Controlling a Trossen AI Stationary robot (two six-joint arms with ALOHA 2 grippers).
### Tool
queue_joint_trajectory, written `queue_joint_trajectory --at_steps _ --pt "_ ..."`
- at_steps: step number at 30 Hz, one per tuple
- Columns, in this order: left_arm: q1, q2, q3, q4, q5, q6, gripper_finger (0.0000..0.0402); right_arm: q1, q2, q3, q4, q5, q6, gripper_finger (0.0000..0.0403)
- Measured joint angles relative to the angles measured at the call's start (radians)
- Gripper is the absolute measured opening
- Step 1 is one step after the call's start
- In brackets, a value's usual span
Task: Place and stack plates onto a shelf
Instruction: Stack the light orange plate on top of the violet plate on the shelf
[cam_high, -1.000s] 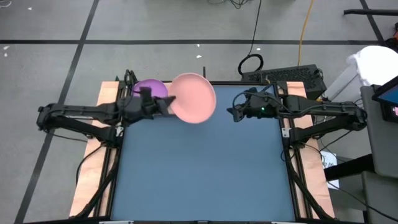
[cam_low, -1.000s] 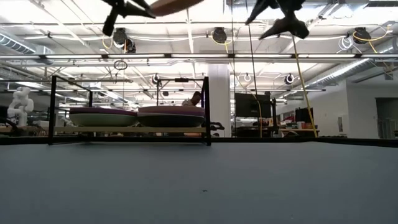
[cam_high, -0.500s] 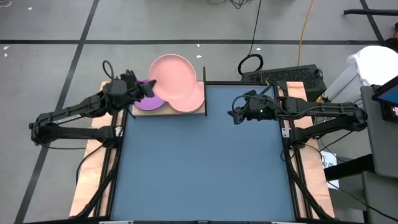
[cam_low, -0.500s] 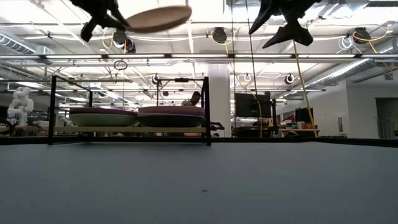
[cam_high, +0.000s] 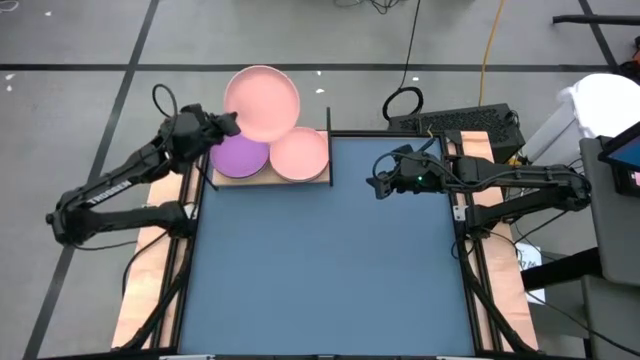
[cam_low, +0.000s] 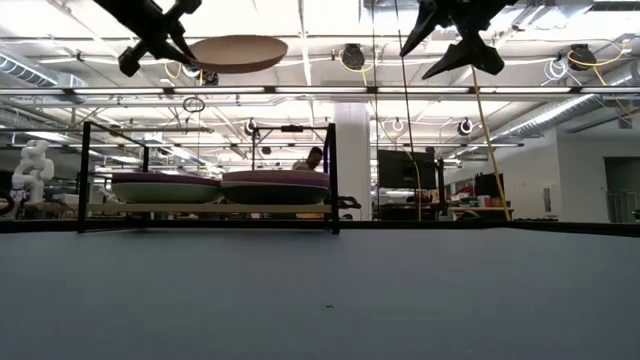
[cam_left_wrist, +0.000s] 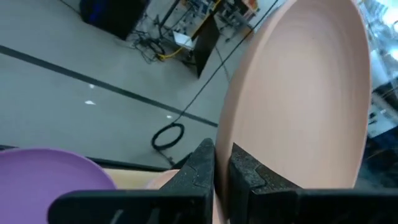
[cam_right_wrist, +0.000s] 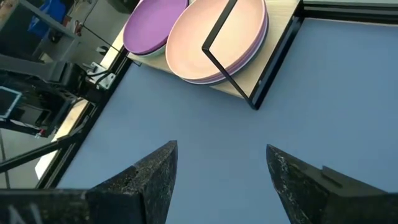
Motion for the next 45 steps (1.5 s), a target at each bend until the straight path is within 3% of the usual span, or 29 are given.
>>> queue_joint_trajectory --at_steps 9,15,22,26,34,41,45 --pt "0.200 0.089 0.243 -0.226 0.138 0.258 0.0013 0.000 0.000 0.000 0.015 -0.002 0.030 0.0226" --pt "0.355 0.227 0.434 -0.356 0.284 0.454 0.0013 0.001 0.000 0.000 0.057 -0.002 0.033 0.0226" --pt "0.498 0.411 0.606 -0.480 0.472 0.568 0.0013 0.003 0.000 0.000 0.058 -0.003 0.100 0.0226" --pt "0.572 0.485 0.631 -0.540 0.585 0.637 0.0013 0.003 0.000 0.000 0.057 -0.003 0.110 0.0226" --pt "0.699 0.552 0.633 -0.625 0.718 0.765 0.0013 0.003 0.000 0.000 0.056 -0.002 0.136 0.0226" --pt "0.709 0.567 0.634 -0.668 0.718 1.071 0.0013 0.003 0.001 0.000 0.051 -0.001 0.135 0.0226" --pt "0.708 0.577 0.634 -0.689 0.655 1.141 0.0014 0.003 0.001 -0.005 0.055 -0.001 0.145 0.0226"
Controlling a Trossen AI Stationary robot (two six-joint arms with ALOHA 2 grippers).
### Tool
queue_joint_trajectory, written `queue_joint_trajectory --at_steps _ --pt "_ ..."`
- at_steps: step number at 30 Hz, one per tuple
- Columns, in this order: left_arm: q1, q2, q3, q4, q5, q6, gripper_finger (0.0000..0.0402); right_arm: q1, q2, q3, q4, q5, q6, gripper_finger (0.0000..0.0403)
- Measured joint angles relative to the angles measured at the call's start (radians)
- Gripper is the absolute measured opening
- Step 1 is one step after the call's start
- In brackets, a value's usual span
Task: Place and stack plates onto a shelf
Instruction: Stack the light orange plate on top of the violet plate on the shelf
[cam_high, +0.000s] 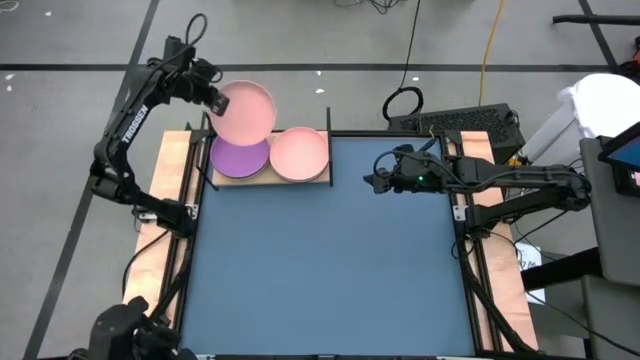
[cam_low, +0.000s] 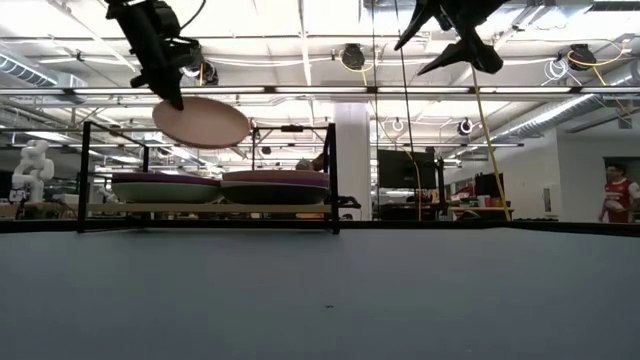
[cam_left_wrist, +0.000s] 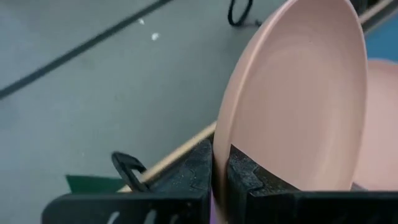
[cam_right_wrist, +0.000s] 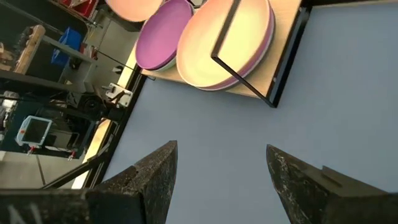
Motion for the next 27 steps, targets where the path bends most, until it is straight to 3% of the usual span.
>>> queue_joint_trajectory --at_steps 5,17,27 --pt "-0.007 0.022 0.000 -0.083 -0.033 0.047 0.0016 0.008 0.000 -0.033 0.024 -0.002 0.043 0.0226" --pt "-0.075 0.036 0.000 -0.212 -0.150 0.210 0.0020 0.053 0.000 -0.145 0.280 0.000 0.047 0.0226" --pt "-0.136 0.073 0.000 -0.239 -0.157 0.268 0.0020 0.069 0.000 -0.146 0.283 -0.001 0.044 0.0226"
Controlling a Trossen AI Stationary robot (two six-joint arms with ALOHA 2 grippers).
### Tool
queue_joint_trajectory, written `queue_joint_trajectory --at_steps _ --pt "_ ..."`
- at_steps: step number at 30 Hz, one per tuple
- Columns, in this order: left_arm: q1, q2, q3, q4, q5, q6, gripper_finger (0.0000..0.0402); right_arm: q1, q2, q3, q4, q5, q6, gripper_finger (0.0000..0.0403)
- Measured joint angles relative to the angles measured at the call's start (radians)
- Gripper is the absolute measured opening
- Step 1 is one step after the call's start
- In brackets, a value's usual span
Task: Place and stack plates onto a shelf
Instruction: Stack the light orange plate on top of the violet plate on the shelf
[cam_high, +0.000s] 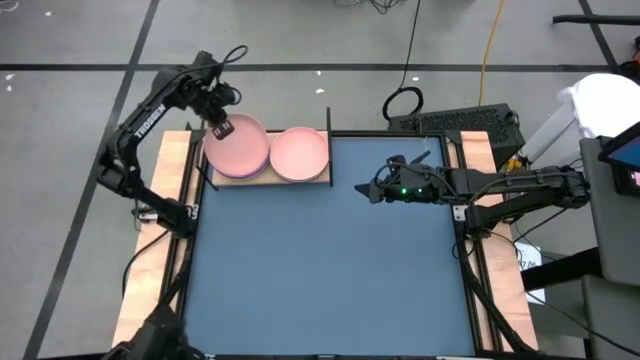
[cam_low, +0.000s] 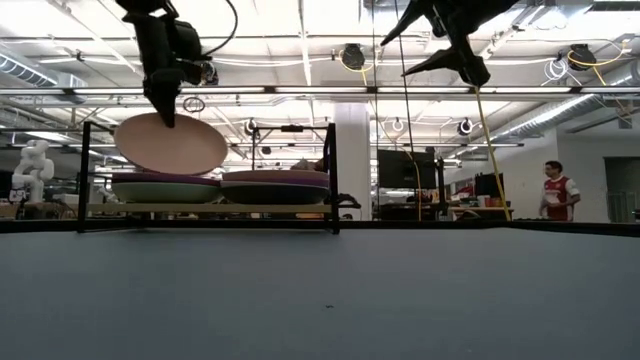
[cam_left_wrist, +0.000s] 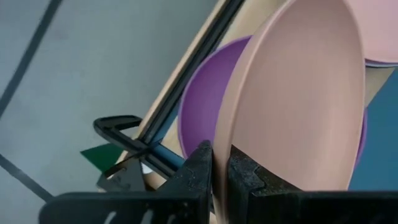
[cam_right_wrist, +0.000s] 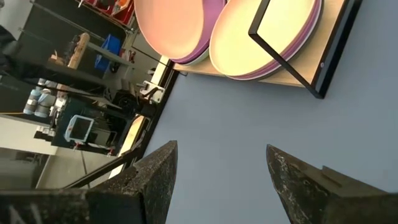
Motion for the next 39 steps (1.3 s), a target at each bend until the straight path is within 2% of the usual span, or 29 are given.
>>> queue_joint_trajectory --at_steps 9,17,25,29,33,39 --pt "-0.008 0.070 0.000 -0.028 -0.045 -0.035 0.0021 0.010 0.000 0.000 0.000 0.000 -0.001 0.0226" --pt "-0.008 0.075 0.000 -0.028 -0.086 -0.088 0.0025 0.010 0.000 0.000 -0.001 0.001 -0.004 0.0226" --pt "-0.008 0.075 0.000 -0.016 -0.094 -0.114 0.0090 0.010 0.000 0.000 -0.001 0.002 -0.026 0.0226" --pt "-0.008 0.075 0.000 -0.015 -0.094 -0.140 0.0110 0.010 0.000 0.000 -0.002 0.003 -0.028 0.0226" --pt "-0.027 0.075 0.000 -0.037 -0.092 -0.178 0.0112 0.010 -0.001 0.000 -0.002 0.003 -0.028 0.0226" --pt "-0.132 0.052 -0.001 -0.132 0.004 -0.208 0.0112 0.010 -0.001 0.000 -0.002 0.003 -0.043 0.0226"
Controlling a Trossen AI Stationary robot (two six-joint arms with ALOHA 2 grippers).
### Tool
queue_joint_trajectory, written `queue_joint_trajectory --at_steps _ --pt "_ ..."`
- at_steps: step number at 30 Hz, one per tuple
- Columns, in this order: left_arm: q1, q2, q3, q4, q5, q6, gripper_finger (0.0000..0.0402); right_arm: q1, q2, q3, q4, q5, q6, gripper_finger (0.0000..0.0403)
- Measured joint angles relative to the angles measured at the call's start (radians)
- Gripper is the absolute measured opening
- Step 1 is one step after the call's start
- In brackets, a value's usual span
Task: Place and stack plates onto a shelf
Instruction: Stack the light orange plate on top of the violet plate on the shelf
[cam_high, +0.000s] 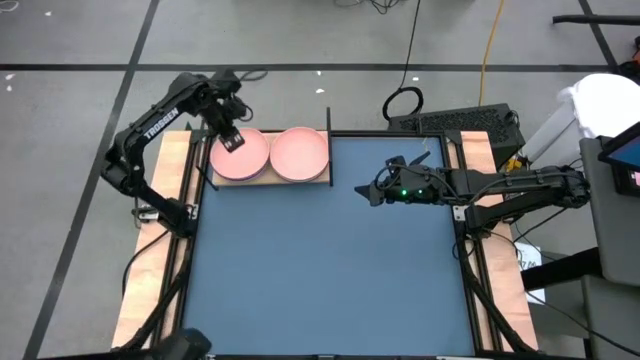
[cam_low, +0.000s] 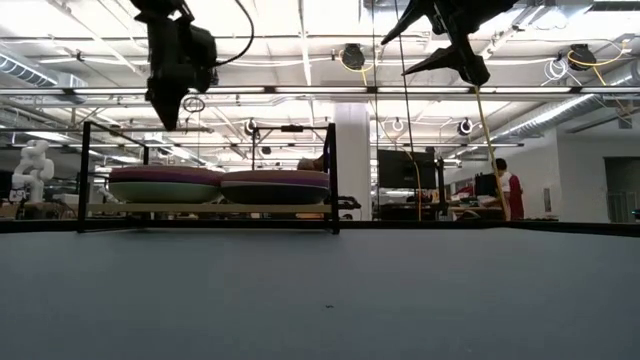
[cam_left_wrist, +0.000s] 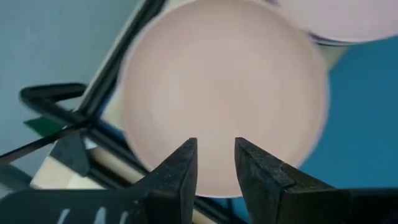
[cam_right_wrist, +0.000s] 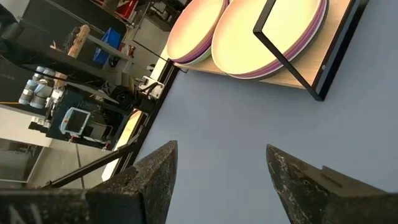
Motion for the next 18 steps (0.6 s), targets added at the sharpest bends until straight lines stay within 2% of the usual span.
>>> queue_joint_trajectory --at_steps 5,8,10,12,16,18 --pt "-0.114 -0.051 0.000 -0.029 0.018 -0.050 0.0113 0.000 0.000 0.000 0.000 0.000 -0.012 0.0226" --pt "-0.163 -0.073 0.000 -0.045 0.107 -0.107 0.0104 0.000 0.000 0.000 0.000 0.000 -0.032 0.0226" --pt "-0.195 -0.088 0.000 -0.048 0.199 -0.141 0.0088 0.000 0.000 0.000 0.000 -0.004 -0.046 0.0226" --pt "-0.228 -0.100 0.000 -0.047 0.247 -0.156 0.0064 0.000 0.000 0.000 0.000 -0.005 -0.056 0.0226" --pt "-0.295 -0.106 -0.001 -0.051 0.253 -0.166 0.0014 0.000 0.000 0.000 0.001 -0.029 -0.077 0.0226" --pt "-0.320 -0.115 -0.007 -0.050 0.253 -0.168 0.0006 0.000 0.000 0.000 0.001 -0.033 -0.092 0.0226"
